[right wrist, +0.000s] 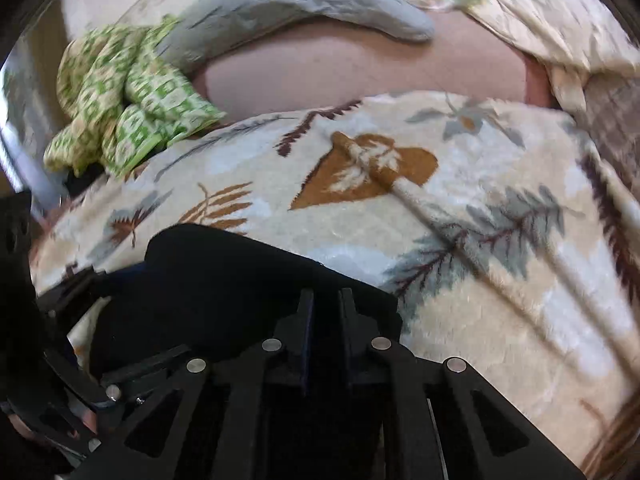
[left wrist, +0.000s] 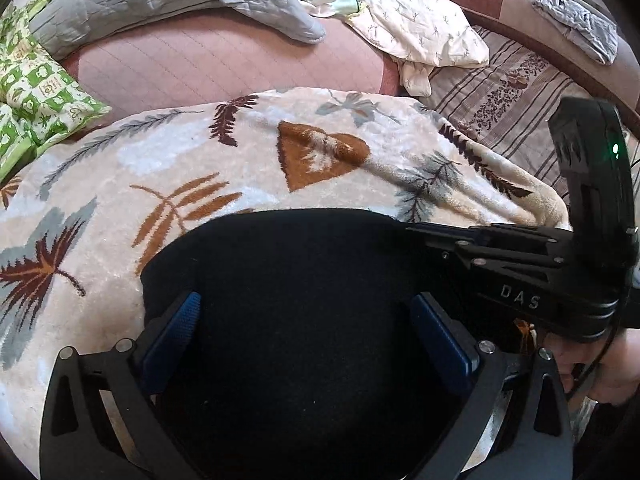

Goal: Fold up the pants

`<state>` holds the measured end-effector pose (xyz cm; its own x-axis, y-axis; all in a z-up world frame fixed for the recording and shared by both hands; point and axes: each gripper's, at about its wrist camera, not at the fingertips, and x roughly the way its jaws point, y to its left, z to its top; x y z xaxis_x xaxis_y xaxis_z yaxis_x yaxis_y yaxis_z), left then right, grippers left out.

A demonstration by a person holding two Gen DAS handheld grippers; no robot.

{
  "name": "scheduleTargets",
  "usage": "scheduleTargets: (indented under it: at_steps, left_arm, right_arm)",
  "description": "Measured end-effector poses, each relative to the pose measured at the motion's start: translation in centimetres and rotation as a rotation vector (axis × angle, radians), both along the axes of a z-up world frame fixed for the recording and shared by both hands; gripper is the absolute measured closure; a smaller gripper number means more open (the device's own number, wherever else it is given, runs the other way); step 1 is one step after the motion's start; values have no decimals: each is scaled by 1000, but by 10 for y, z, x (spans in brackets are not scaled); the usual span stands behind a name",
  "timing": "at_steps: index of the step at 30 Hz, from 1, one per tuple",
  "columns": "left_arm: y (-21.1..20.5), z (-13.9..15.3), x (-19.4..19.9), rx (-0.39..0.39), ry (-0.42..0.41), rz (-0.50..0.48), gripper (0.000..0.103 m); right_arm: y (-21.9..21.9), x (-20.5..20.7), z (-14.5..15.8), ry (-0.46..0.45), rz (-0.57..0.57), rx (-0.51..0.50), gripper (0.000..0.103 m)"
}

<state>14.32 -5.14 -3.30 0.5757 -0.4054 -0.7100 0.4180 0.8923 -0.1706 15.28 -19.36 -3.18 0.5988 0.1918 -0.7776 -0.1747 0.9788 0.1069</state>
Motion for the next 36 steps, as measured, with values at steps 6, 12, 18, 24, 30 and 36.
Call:
scheduleTargets:
  at_steps: [6,12,18,24,30,36]
  left_arm:
    - [-4,4,0,45,-4,23,0]
    - [-8,5,-3,81,-23,44,0]
    - [-5,9,-10,82,-8,79,0]
    - [-1,11,-28,109,31,92,0]
    - [1,7,-55,113,31,121,0]
    - [5,2,-65,77,14,148,0]
  right_arm:
    - [4,-5,3,-35,24,-14,90]
    - [1,-18,5,-37,39,-4,89]
    - [13,-42,15,-47,61,-106,78]
    - [8,-68,17,-4,52,-118,56]
    - [7,-89,17,2,70,-113,56]
    - [3,-99,11,14,36,-110,48]
